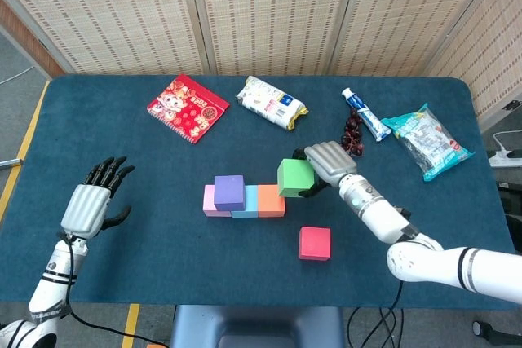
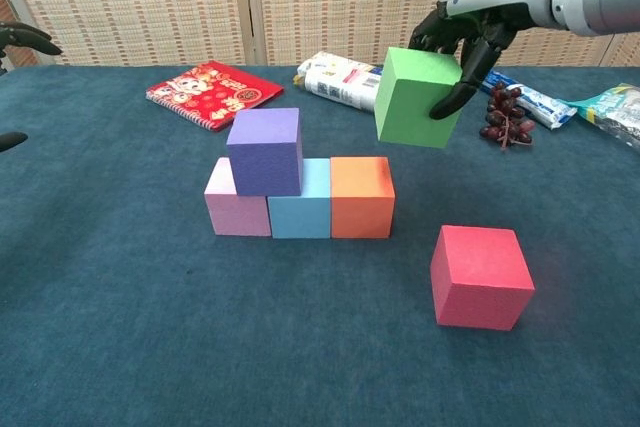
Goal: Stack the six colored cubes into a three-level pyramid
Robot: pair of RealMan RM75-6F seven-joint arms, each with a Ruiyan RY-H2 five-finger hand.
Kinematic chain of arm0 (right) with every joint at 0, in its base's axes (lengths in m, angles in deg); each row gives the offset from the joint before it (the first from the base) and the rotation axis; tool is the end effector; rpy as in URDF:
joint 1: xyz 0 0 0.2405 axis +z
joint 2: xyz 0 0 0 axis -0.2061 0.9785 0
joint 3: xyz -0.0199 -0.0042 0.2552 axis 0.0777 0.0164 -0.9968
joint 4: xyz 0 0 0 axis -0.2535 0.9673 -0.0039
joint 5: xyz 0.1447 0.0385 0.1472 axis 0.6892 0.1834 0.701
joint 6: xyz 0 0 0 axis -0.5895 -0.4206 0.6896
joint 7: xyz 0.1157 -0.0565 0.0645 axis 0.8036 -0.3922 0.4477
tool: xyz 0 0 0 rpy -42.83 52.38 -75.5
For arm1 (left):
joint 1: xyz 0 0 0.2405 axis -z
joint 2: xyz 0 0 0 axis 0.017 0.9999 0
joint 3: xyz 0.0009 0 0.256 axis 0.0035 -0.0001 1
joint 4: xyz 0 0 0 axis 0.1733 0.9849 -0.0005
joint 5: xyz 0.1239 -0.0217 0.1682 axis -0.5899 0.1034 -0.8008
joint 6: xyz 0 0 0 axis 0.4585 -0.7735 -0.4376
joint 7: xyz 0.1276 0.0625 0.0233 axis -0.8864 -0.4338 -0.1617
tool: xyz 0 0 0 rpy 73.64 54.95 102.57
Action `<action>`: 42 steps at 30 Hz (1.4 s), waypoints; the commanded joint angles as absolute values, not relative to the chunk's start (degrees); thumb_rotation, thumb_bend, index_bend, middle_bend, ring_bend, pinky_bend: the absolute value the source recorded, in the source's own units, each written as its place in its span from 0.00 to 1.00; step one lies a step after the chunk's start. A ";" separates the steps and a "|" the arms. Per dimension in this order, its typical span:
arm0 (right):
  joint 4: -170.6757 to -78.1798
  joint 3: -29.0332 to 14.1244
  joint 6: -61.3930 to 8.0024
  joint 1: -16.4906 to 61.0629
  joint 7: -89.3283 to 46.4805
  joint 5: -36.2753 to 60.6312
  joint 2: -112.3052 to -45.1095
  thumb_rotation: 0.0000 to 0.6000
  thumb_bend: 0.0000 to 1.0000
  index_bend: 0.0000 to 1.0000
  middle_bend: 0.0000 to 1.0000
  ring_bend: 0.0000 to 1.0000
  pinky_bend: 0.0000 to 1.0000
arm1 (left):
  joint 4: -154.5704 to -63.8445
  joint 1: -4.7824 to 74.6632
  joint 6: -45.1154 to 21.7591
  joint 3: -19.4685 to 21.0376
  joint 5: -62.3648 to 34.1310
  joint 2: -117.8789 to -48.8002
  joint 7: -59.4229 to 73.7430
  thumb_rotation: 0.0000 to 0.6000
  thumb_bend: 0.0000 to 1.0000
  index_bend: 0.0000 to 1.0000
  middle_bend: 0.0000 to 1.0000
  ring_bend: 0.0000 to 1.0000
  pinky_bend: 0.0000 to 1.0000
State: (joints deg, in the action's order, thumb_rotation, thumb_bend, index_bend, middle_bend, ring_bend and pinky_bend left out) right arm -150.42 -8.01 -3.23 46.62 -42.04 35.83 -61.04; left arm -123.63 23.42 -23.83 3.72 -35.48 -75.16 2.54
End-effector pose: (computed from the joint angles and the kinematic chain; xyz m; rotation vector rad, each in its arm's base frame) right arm -0.0935 -0.3813 0.0693 1.9478 -1.1110 0.7897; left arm -0.2401 0.2852 0.0940 -1.5977 -0.7996 -1.0656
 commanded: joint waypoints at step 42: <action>-147.15 -4.31 -13.22 64.68 -59.47 62.86 -75.93 1.00 0.29 0.56 0.50 0.42 0.45 | -119.02 19.94 -25.13 4.73 -38.95 -75.69 12.75 1.00 0.32 0.14 0.05 0.00 0.14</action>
State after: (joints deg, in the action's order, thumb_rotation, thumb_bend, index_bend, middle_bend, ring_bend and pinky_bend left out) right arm -147.18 -4.28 -13.19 64.65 -59.44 62.83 -75.89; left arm -119.02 19.94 -25.12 4.73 -38.94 -75.68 12.75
